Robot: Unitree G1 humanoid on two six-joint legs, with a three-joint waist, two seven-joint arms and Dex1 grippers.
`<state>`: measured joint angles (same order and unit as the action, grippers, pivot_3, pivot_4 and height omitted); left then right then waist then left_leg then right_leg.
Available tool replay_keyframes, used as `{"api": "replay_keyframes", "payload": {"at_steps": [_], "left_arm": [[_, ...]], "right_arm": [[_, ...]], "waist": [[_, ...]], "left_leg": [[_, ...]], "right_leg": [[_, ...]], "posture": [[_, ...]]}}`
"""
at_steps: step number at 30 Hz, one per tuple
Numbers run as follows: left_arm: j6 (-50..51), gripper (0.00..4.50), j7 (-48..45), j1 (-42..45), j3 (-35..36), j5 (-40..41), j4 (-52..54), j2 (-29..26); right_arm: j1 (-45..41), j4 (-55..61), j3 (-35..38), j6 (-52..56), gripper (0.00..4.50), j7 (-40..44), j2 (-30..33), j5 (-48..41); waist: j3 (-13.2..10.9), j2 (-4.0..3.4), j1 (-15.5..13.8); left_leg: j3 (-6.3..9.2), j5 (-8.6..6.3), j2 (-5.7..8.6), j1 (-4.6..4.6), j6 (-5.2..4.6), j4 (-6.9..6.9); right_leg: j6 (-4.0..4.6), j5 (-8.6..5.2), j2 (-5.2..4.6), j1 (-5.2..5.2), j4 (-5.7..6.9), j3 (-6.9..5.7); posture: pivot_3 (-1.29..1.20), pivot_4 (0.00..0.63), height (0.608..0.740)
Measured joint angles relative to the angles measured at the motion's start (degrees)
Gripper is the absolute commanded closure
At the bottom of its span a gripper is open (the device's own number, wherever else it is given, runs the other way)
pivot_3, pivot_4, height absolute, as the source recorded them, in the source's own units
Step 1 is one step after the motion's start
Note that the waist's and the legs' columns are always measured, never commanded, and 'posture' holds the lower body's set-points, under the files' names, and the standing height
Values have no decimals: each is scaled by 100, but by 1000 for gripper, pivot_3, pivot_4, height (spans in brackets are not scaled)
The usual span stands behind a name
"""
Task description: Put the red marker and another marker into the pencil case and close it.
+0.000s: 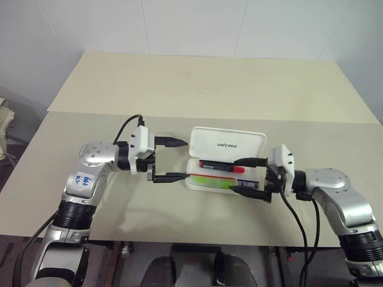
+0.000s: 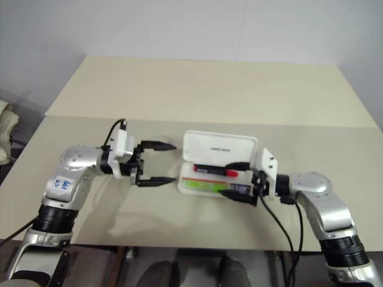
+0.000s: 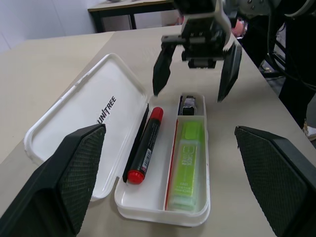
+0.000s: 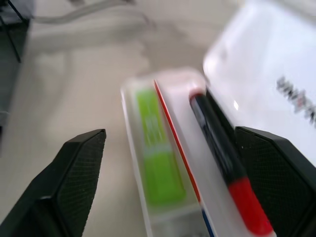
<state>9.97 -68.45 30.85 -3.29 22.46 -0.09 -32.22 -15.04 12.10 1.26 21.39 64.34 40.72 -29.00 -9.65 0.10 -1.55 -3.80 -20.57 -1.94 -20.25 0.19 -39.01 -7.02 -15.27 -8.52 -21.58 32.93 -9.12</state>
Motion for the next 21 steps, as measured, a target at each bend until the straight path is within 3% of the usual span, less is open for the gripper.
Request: {"api": "replay_keyframes", "payload": {"at_steps": [11, 14, 21], "left_arm": [[-16, 0, -25, -116, 270, 42, -138, -221], [-95, 606, -88, -146, 343, 70, -303, -223], [-259, 2991, -223, -190, 462, 95, -650, -219]], "right_arm": [[1447, 513, 1809, 123, 54, 348, 948, -581], [1585, 377, 2055, -118, 0, 484, 1049, -518], [1491, 293, 2347, -226, 0, 484, 1048, -678]], "waist": [[-2, 6, 2], [-1, 8, 9], [-2, 8, 11]], "left_leg": [[-1, -3, 1, 3, -3, 1], [-4, -2, 0, 8, -4, 0], [-3, -1, -2, 8, -2, 0]], "right_leg": [[0, 0, 0, 1, -3, 1], [0, 0, 0, 6, -3, 4], [0, 0, 1, 5, -1, 3]], "posture": [[0, 150, 740], [0, 150, 740], [0, 150, 740]]}}
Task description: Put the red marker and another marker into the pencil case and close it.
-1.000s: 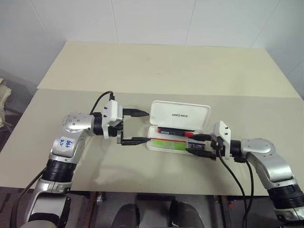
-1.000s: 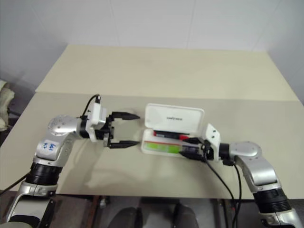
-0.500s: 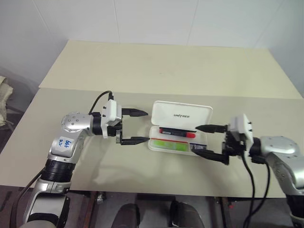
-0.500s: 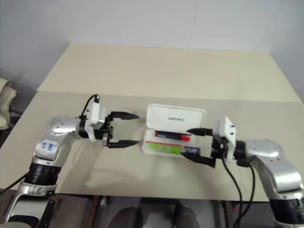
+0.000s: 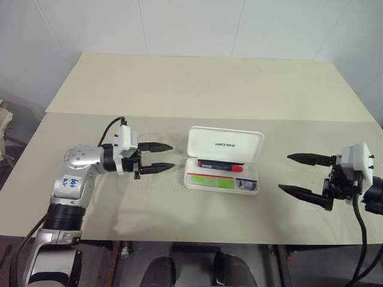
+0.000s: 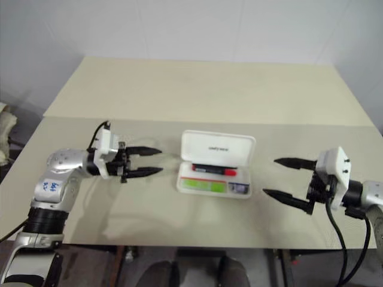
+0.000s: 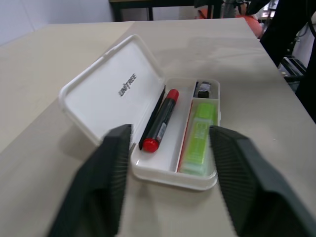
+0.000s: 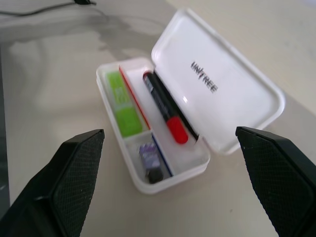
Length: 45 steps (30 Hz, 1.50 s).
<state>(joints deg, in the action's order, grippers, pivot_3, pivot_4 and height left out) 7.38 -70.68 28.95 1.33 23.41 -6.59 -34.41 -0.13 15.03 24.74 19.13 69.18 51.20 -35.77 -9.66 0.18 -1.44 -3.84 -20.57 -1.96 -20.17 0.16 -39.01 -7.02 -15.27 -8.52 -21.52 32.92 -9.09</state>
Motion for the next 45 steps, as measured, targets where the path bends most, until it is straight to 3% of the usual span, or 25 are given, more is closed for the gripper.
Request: {"api": "replay_keyframes", "payload": {"at_steps": [4, 10, 16, 27, 35, 45], "left_arm": [[-253, 4458, 0, 41, 0, -48, -300, 24], [-593, 4458, 613, 572, 24, -435, -1006, 161], [-655, 4458, 1079, 802, -70, -627, -1350, 599], [-1359, 4458, 2427, 1823, -483, -1740, -3066, 1541], [-1621, 4458, 1269, 1853, -453, -1191, -2742, 1739], [-1447, 4458, -100, 1533, -660, -812, -1875, 1361]], "right_arm": [[-136, 4, 6, 10, 0, -19, 1, -23], [-127, 8, 4, -31, 0, -1, 3, 50], [-30, 50, -6, -38, 0, -75, -5, 73], [19, 412, -94, -40, 0, -305, -20, 87], [96, 573, -94, -41, 0, -442, -79, 45], [121, 682, -192, -45, 0, -584, -216, 48]], "waist": [[0, 1, -28], [-1, 3, -33], [-2, 4, -27], [-4, 11, -56], [-7, 17, -72], [-7, 17, -72]], "left_leg": [[4, 0, 1, -3, 0, 0], [2, 0, 4, -3, 0, 0], [2, 0, 4, -4, 0, -1], [-2, 2, 6, -4, -3, -3], [-2, 1, 6, -7, -3, -4], [-2, 2, 6, -5, -3, -9]], "right_leg": [[0, 0, 0, 0, 0, -2], [-1, 1, -1, 0, 0, -2], [-2, 1, -1, 0, 1, -3], [-6, 3, -1, 1, -3, -3], [-6, 3, -2, 0, -4, -5], [-6, 3, -2, 2, -3, -2]], "posture": [[0, 150, 740], [0, 150, 740], [0, 150, 740], [0, 150, 740], [0, 150, 740], [0, 150, 740]]}}
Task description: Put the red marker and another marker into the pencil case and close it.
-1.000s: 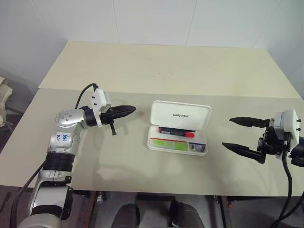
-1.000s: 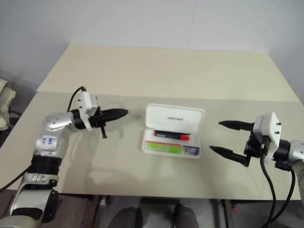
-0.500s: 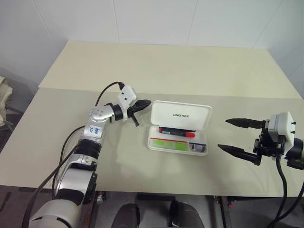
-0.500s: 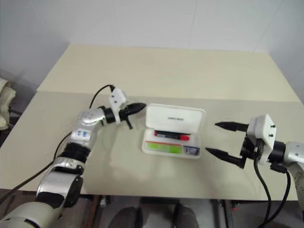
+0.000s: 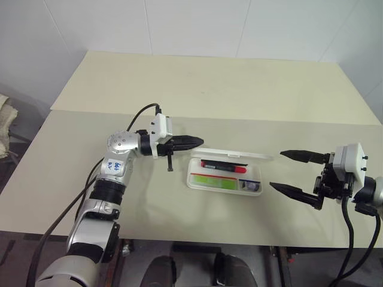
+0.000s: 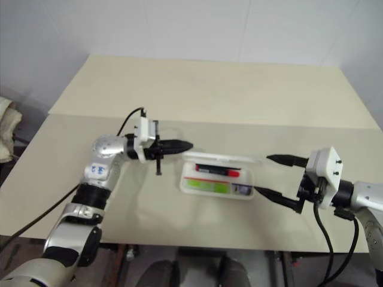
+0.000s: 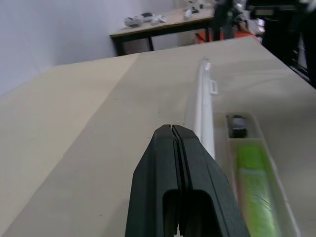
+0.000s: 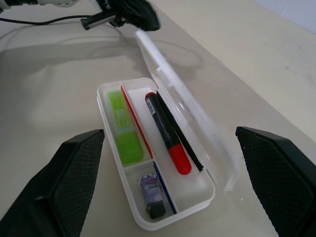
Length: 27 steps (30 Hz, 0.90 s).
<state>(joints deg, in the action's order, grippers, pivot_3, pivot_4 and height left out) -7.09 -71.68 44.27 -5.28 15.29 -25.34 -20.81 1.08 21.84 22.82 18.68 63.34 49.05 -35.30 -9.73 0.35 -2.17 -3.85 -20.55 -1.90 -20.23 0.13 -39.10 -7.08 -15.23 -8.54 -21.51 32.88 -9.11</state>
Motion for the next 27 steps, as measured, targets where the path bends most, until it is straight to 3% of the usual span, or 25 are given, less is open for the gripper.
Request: {"api": "replay_keyframes", "payload": {"at_steps": [10, 27], "left_arm": [[-223, 4458, -20, 1, -928, -919, -67, 76], [450, 4458, 448, 33, -1472, -1482, 127, 211]], "right_arm": [[45, 279, 6, 15, 0, -205, -46, -37], [514, 864, 20, 22, 0, -793, -368, -84]], "waist": [[0, 0, -61], [8, 4, -77]], "left_leg": [[0, 0, 0, -2, -1, 1], [3, 2, 1, 4, -5, -1]], "right_leg": [[0, 0, 1, -1, -1, -1], [0, 0, -1, 4, 5, 2]], "posture": [[0, 150, 740], [0, 150, 740]]}}
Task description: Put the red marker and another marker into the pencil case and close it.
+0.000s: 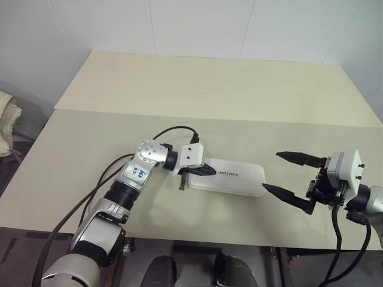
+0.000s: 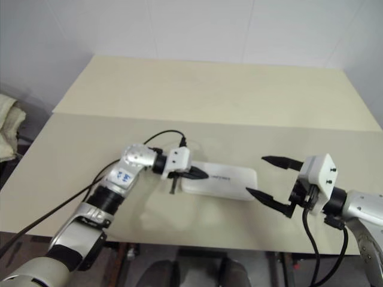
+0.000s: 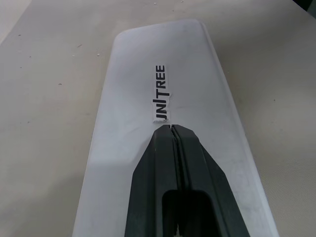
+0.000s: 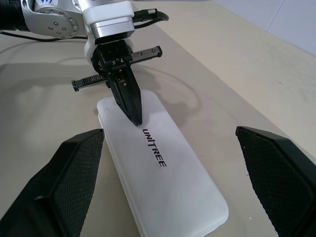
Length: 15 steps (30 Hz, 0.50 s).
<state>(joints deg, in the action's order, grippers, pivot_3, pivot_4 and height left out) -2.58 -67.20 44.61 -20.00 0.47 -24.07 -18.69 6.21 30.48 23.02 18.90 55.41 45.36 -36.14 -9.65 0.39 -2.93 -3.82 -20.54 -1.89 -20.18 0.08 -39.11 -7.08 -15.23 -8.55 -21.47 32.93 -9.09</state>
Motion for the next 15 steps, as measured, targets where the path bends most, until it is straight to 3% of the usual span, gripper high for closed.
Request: {"api": "replay_keyframes", "payload": {"at_steps": [9, 15], "left_arm": [[512, 4458, -169, 0, -145, -2, 367, -63], [1213, 4458, -29, -296, 267, 405, 578, -94]], "right_arm": [[54, 55, -23, -20, 0, -124, -114, 14], [-80, 9, -107, -78, 0, -111, -128, 31]], "waist": [[2, 0, 5], [1, 1, 31]], "left_leg": [[0, 0, 0, 0, 0, 1], [3, 0, -2, 0, 0, 1]], "right_leg": [[0, 0, 0, 0, -1, 0], [0, 0, 1, -1, 1, 1]], "posture": [[0, 150, 740], [0, 150, 740]]}}
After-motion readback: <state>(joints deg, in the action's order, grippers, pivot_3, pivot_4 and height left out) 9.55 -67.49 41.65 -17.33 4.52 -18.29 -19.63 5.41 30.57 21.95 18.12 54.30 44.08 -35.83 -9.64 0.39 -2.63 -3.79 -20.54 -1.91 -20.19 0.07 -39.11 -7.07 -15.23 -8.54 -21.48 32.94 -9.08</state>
